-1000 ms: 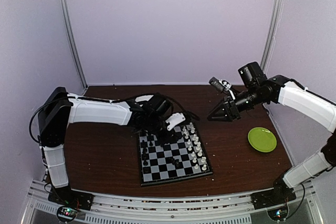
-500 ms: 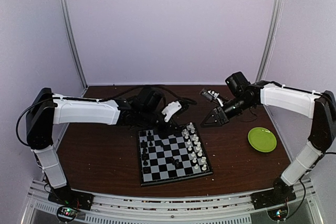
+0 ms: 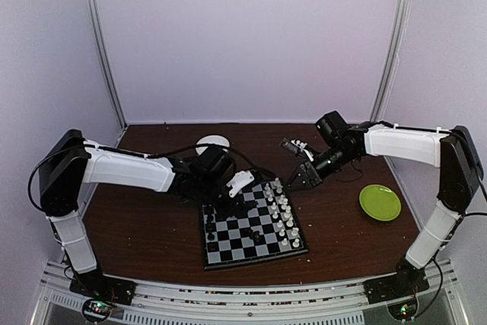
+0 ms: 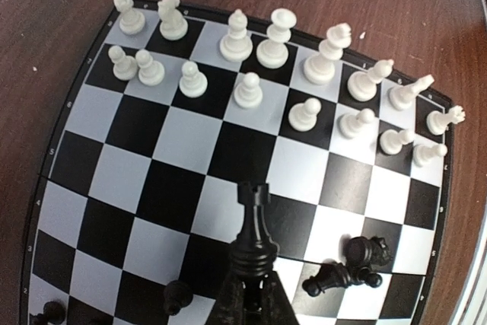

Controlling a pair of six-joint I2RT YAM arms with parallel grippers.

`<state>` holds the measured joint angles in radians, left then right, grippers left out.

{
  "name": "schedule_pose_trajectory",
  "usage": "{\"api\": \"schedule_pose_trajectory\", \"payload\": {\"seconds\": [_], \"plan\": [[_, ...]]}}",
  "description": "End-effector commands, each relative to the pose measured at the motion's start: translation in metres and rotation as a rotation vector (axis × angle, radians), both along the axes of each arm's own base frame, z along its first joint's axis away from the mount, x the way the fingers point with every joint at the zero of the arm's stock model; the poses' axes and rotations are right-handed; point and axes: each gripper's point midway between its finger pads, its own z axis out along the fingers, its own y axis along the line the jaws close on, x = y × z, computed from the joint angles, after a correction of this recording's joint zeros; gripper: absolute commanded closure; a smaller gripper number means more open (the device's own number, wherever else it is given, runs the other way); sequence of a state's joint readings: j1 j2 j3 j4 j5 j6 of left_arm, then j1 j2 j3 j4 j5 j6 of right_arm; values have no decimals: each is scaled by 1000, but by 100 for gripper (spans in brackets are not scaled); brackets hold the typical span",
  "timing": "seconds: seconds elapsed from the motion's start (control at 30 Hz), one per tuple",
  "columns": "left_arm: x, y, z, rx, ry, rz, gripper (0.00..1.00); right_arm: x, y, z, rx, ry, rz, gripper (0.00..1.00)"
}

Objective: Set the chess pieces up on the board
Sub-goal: Pass from the left arm to the right

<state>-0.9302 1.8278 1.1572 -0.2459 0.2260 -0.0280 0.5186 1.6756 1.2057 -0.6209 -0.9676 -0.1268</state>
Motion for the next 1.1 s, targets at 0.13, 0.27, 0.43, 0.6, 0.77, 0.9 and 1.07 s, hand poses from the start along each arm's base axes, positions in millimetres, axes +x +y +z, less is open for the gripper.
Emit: {"api": "schedule_pose_trajectory", "payload": {"seconds": [0.13,0.27,0.43,0.6,0.77,0.9,1.07], "plan": [[14,-4,-22,85,12,8,100,-5,-7,9,0,-56,2,63],[14,-6,-30,110,32,7,100,-6,-7,6,1,-50,3,63],[16,-11,-32,123,52,9,90,-6,-6,7,7,-51,6,63],[17,-14,-31,134,62,4,81,-8,-7,7,7,-52,10,63],[17,-17,-31,149,70,-8,77,-9,-7,6,11,-48,11,63],[16,-16,-34,174,79,-11,78,-9,-8,7,15,-51,10,63],[17,-16,-37,214,75,-10,82,-9,-9,6,16,-50,7,63]]}}
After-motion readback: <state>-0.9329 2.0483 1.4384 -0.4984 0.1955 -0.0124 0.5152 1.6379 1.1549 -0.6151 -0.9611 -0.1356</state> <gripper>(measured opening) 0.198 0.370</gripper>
